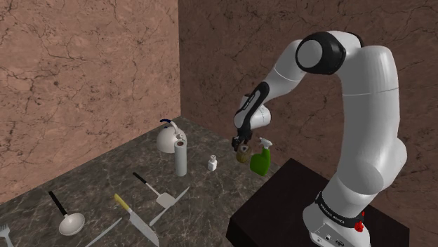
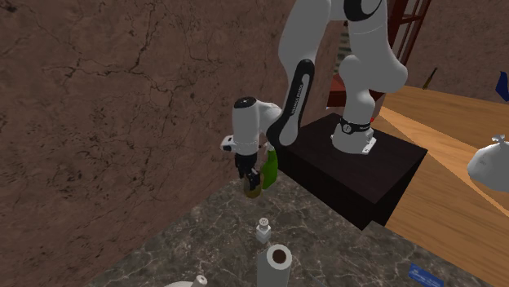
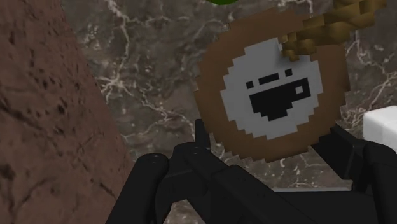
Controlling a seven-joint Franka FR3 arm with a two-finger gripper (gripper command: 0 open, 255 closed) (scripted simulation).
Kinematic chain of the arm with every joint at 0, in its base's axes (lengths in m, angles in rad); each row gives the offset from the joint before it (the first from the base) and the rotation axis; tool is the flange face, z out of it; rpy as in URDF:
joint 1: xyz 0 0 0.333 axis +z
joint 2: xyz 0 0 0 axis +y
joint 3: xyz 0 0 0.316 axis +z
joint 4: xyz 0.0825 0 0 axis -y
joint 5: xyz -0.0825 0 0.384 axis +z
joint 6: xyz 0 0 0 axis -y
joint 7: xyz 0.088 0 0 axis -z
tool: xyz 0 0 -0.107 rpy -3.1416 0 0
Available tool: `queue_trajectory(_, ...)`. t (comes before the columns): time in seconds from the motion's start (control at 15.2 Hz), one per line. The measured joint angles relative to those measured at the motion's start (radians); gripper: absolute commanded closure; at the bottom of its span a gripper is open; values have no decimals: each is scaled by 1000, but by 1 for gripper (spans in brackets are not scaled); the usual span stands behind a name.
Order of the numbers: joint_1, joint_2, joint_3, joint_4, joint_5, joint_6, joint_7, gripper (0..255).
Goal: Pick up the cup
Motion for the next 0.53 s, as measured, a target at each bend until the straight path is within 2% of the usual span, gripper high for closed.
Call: queue_trajectory(0.53,14,-106,-17,-25,-16,-81,12,255)
